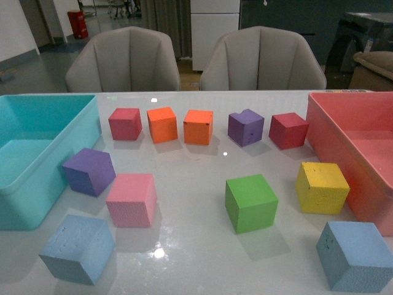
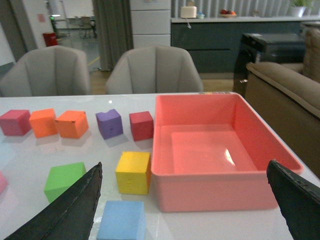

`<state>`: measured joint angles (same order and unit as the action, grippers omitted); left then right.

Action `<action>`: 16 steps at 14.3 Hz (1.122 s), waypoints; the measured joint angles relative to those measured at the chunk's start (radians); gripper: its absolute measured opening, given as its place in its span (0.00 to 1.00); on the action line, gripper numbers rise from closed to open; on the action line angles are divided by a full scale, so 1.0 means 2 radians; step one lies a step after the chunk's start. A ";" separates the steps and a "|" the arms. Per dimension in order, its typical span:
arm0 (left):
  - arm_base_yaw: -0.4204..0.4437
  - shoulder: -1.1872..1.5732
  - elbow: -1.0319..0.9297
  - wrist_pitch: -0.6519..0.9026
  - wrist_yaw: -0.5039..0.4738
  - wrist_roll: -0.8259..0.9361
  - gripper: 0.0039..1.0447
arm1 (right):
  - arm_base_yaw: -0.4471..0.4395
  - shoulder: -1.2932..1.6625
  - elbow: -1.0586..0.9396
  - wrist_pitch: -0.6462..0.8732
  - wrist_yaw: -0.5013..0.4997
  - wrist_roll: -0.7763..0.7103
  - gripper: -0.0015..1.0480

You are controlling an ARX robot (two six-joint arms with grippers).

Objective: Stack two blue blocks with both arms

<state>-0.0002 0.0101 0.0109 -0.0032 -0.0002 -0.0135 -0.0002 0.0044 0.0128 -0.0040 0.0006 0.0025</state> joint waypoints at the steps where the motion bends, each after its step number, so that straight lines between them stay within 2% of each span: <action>1: 0.000 0.000 0.000 0.000 0.000 0.000 0.94 | 0.027 0.026 0.015 -0.041 0.065 0.023 0.94; 2: 0.000 0.000 0.000 0.000 0.000 0.000 0.94 | 0.032 0.113 0.038 -0.001 0.130 0.048 0.94; 3: 0.000 0.000 0.000 0.000 -0.001 0.000 0.94 | 0.019 0.185 0.072 0.060 0.146 0.055 0.94; 5: 0.000 0.000 0.000 0.000 0.000 0.000 0.94 | 0.031 0.330 0.151 0.171 0.116 0.054 0.94; 6: 0.000 0.000 0.000 0.000 0.000 0.000 0.94 | 0.044 0.409 0.191 0.175 0.098 0.055 0.94; 9: 0.000 0.000 0.000 0.000 0.000 0.000 0.94 | 0.090 0.618 0.255 0.101 0.068 0.076 0.94; 12: 0.000 0.000 0.000 0.000 0.000 0.000 0.94 | 0.126 0.702 0.255 0.093 0.063 0.098 0.94; 16: 0.000 0.000 0.000 0.000 0.000 0.000 0.94 | 0.132 0.777 0.263 0.119 0.063 0.109 0.94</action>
<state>-0.0002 0.0101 0.0109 -0.0032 -0.0002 -0.0132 0.2646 1.5593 0.5396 0.2333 0.1272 0.2207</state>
